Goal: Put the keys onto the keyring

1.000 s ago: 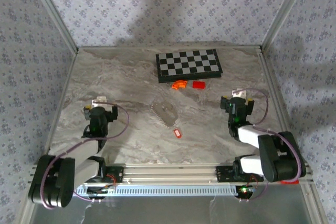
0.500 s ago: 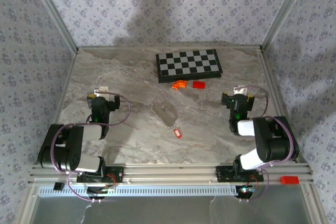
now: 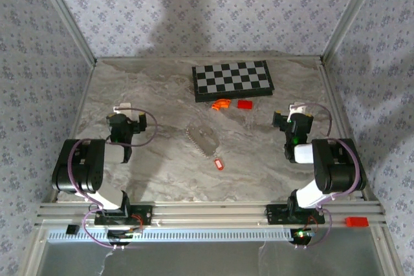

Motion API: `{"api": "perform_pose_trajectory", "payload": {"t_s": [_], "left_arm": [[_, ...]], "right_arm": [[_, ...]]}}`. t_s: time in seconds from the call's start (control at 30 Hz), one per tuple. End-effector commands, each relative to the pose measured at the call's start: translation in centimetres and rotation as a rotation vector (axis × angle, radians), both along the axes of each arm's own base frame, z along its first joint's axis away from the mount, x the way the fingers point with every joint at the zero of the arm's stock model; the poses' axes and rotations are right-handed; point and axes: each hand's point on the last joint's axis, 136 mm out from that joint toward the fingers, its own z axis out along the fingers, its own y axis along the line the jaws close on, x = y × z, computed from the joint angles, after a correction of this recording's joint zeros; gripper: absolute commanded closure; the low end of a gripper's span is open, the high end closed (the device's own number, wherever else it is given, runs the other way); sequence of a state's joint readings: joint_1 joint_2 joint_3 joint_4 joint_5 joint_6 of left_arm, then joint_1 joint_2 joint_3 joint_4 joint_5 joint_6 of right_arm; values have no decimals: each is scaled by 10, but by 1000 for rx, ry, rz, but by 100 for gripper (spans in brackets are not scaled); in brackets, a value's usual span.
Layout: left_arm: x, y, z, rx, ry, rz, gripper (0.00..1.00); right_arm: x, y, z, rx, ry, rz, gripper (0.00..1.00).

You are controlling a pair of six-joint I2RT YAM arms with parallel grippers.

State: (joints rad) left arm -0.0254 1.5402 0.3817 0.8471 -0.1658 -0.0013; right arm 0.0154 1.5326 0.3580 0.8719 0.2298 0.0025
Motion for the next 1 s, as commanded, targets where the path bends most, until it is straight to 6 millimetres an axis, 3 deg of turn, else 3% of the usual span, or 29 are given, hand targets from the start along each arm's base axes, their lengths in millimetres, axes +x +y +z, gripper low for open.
{"api": "perform_pose_trajectory", "payload": {"t_s": [0.0,0.97], "left_arm": [[6,-1,7,-35,-16,-11,0],[7,-2,6,-44,-10,-22,0]], "right_arm": [[4,-1,5,1,-20,3,0],[4,-1,5,-1,-22,1,0]]}}
